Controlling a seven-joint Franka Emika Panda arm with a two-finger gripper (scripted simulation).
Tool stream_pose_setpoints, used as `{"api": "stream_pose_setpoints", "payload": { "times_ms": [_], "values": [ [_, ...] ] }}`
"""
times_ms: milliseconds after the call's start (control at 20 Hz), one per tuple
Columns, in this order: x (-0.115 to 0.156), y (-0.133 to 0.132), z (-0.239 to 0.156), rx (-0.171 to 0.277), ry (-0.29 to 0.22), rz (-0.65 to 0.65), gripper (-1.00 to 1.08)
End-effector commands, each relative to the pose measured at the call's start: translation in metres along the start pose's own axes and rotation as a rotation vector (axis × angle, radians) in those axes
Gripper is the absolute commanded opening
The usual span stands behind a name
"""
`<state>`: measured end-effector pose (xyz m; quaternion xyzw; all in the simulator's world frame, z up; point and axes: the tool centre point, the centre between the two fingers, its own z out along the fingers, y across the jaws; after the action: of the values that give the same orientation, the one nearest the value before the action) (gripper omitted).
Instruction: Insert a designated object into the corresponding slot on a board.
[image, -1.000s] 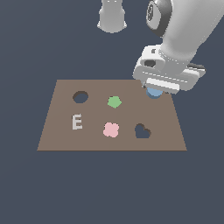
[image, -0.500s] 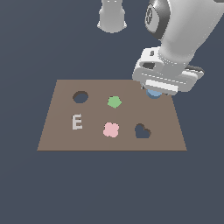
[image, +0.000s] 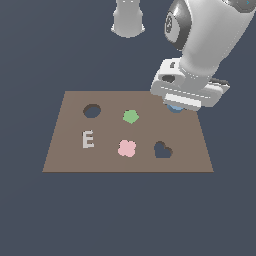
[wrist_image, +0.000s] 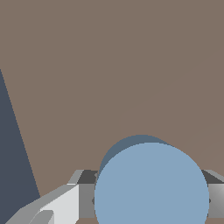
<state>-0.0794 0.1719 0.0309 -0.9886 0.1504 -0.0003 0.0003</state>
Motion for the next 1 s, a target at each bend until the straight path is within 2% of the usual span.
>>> {"api": "stream_pose_setpoints", "payload": {
  "times_ms": [0,600,950],
  "values": [
    [0.000,0.001,0.001,-0.001,0.000,0.001,-1.00],
    [0.002,0.002,-0.002,-0.001,-0.001,0.008,-1.00],
    [0.033,0.027,-0.004,0.000,-0.001,0.155,-1.00]
  ]
}}
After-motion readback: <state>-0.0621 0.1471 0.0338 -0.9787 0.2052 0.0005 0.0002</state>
